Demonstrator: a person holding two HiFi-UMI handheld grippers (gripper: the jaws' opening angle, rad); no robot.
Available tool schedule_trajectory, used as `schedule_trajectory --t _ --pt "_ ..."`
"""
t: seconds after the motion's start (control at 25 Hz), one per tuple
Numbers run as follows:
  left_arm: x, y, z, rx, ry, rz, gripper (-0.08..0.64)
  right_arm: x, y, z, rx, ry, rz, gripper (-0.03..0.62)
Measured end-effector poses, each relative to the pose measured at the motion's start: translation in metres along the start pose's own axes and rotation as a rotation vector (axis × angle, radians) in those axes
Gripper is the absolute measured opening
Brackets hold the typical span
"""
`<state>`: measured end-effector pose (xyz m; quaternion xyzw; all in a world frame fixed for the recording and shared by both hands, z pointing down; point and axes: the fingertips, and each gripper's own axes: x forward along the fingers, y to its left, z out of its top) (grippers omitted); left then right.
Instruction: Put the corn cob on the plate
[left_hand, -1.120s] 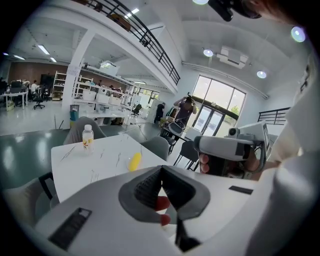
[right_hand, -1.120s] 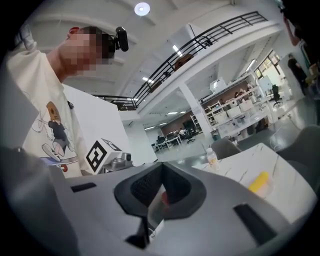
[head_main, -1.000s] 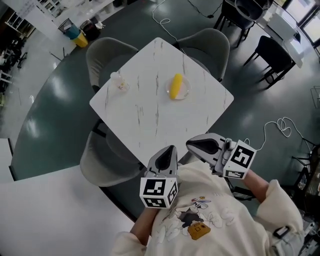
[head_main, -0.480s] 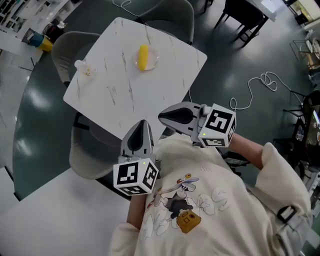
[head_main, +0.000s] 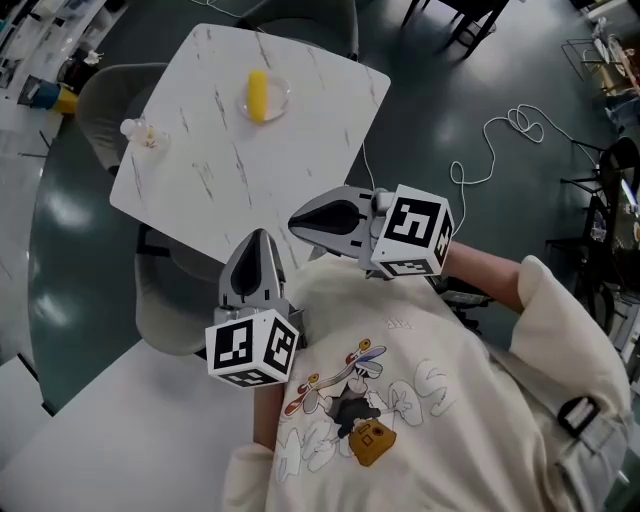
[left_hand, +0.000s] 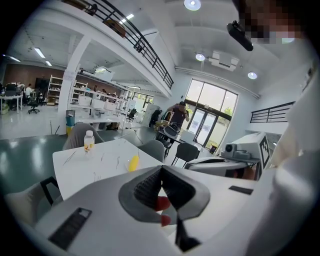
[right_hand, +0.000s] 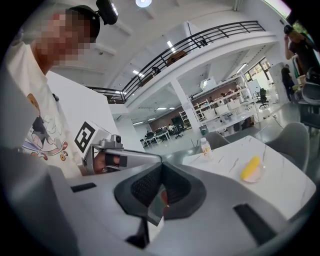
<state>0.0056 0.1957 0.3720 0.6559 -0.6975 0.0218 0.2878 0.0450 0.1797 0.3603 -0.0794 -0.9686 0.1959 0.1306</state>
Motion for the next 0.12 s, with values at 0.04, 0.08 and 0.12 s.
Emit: schedule_trajectory --t 0.04,0.08,0.12 --pt "0.0002 0.0017 0.0001 -0.002 0.000 0.001 0.009 0.0009 -0.0005 -0.0008 0.003 -0.001 -0.001 0.005" --pt "0.0005 0.0034 0.0003 -0.003 -0.001 0.002 0.009 0.0018 -0.0011 -0.0016 0.005 -0.002 -0.003 0.006" --pt "0.0009 0.0050 0.0006 -0.005 -0.001 0.002 0.009 0.0027 -0.0017 -0.0022 0.007 -0.003 -0.004 0.005"
